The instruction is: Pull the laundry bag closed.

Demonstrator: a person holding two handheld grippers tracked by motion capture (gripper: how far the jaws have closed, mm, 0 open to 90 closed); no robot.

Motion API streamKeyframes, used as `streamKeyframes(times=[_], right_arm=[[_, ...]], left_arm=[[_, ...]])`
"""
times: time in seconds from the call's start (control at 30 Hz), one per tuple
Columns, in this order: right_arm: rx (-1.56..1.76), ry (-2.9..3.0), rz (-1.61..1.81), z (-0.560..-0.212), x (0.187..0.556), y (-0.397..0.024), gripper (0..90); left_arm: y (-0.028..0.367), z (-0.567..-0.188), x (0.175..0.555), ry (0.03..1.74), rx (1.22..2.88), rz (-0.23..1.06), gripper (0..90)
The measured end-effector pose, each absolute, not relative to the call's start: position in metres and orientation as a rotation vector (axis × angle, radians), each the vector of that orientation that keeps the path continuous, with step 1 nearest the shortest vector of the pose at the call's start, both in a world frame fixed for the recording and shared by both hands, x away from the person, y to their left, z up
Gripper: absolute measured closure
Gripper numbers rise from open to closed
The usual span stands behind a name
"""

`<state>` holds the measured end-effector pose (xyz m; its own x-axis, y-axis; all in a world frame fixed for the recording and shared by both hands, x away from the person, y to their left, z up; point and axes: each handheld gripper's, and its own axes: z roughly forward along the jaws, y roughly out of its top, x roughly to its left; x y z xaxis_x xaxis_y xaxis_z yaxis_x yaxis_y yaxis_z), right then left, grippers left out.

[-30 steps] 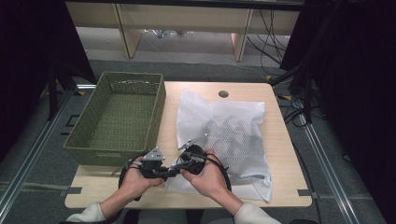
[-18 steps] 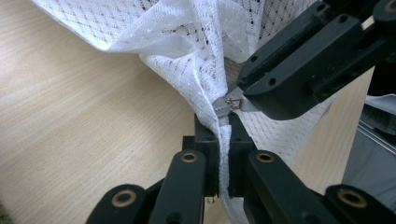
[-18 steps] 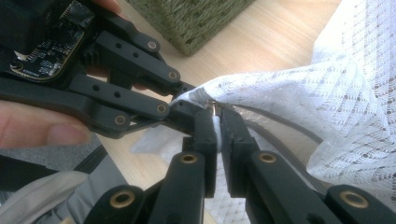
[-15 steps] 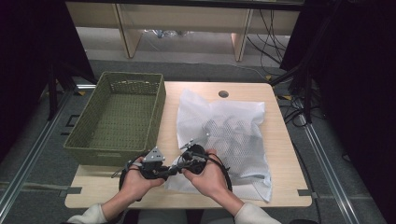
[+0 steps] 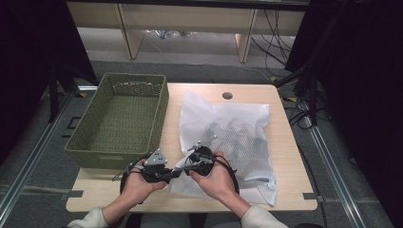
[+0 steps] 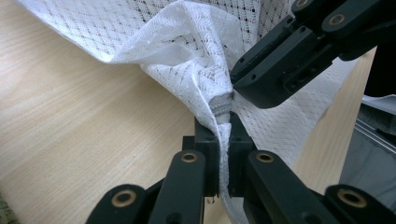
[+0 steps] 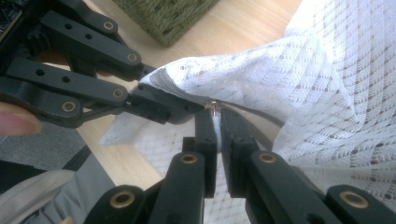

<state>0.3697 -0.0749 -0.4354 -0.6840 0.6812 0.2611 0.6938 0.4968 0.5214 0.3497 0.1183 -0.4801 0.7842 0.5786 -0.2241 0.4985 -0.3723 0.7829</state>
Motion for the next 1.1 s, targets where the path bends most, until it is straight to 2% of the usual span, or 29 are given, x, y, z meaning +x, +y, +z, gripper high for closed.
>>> streamKeyframes(times=[0.13, 0.47, 1.1], right_arm=[[-1.237, -2.698, -0.948, -0.436, 0.369, -0.075, 87.2], [-1.275, -2.693, -0.941, -0.437, 0.369, -0.078, 87.2], [-1.337, -2.708, -0.931, -0.434, 0.368, -0.091, 87.2]], left_arm=[[0.120, -0.479, 0.350, 0.800, 2.058, 0.154, 87.2], [0.120, -0.478, 0.350, 0.840, 2.042, 0.171, 87.2], [0.122, -0.472, 0.349, 0.852, 1.974, 0.136, 87.2]])
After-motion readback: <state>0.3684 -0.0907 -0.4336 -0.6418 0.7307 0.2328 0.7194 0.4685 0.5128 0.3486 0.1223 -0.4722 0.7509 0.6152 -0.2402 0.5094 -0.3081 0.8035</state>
